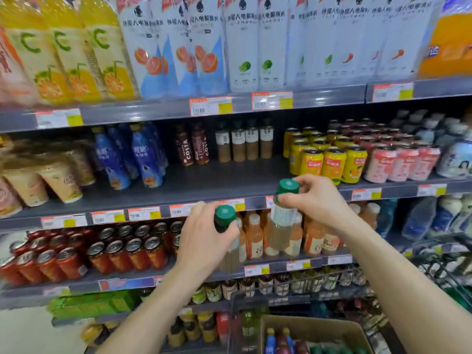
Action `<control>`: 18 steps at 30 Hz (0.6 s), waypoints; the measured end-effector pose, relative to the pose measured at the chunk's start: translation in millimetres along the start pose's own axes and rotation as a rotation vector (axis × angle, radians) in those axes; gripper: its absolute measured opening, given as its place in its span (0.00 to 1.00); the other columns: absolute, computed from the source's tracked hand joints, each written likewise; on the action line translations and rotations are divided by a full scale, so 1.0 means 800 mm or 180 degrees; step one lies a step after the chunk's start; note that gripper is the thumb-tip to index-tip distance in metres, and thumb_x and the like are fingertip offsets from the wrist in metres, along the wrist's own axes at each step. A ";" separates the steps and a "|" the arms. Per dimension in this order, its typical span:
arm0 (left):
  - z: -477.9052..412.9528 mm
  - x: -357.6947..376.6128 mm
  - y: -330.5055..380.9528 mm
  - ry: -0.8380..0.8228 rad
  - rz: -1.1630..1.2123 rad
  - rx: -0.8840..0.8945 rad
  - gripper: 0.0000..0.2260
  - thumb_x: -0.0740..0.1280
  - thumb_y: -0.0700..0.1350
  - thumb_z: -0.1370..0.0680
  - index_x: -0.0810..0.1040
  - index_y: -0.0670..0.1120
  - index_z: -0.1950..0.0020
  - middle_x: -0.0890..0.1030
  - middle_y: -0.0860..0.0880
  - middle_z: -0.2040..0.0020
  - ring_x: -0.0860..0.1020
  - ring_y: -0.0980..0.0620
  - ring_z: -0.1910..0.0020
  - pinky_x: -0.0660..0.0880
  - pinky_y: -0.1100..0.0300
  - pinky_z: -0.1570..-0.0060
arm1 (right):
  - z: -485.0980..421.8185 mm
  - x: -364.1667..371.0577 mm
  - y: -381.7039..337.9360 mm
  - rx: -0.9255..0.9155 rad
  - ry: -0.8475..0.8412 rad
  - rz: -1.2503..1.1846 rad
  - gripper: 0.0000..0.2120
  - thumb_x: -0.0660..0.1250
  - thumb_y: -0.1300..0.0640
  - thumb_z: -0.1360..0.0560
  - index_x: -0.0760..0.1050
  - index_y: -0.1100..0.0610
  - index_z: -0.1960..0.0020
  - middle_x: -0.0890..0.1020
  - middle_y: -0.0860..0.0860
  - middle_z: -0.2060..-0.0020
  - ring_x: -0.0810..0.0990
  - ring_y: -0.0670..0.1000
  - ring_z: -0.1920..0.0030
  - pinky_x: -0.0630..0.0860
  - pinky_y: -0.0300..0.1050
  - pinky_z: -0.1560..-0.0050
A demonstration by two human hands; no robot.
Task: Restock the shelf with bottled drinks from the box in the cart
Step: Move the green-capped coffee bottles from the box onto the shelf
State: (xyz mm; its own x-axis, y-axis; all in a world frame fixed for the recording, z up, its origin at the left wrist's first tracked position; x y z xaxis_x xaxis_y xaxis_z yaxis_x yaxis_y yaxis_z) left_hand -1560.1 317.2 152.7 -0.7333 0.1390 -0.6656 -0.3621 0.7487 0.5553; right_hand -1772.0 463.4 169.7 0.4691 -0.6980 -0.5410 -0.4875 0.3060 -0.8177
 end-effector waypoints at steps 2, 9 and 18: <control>-0.027 -0.014 0.002 0.0172 0.0045 0.0011 0.14 0.71 0.54 0.26 0.76 0.52 0.42 0.71 0.57 0.53 0.74 0.56 0.53 0.67 0.60 0.54 | -0.034 -0.009 -0.025 -0.0161 0.0086 -0.0043 0.20 0.79 0.48 0.33 0.79 0.52 0.44 0.81 0.46 0.61 0.78 0.43 0.61 0.72 0.39 0.62; -0.133 -0.046 -0.001 0.0628 -0.0095 -0.0018 0.17 0.71 0.51 0.26 0.77 0.47 0.39 0.72 0.51 0.49 0.74 0.53 0.52 0.69 0.58 0.51 | -0.143 -0.015 -0.057 -0.0388 0.0323 -0.0310 0.22 0.79 0.48 0.35 0.79 0.53 0.45 0.82 0.46 0.59 0.81 0.46 0.58 0.77 0.42 0.58; -0.231 -0.011 -0.047 0.0550 -0.0282 -0.0297 0.17 0.70 0.51 0.26 0.79 0.44 0.41 0.74 0.46 0.49 0.75 0.46 0.49 0.72 0.55 0.50 | -0.233 0.015 -0.028 -0.0262 0.0328 -0.0148 0.18 0.78 0.49 0.35 0.78 0.52 0.48 0.82 0.46 0.56 0.82 0.49 0.53 0.76 0.44 0.57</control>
State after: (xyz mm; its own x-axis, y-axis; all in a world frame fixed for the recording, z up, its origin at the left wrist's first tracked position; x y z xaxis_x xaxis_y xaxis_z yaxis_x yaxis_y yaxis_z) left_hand -1646.4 167.8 230.3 -0.7810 -0.0438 -0.6230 -0.4753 0.6887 0.5475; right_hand -1893.1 327.7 218.3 0.4165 -0.7744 -0.4763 -0.5277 0.2207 -0.8202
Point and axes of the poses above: each hand's wrist, its own z-axis away from the middle knuckle, its own x-axis out of the palm, y = z × x, the point moved 10 cm from there along -z, towards the middle knuckle
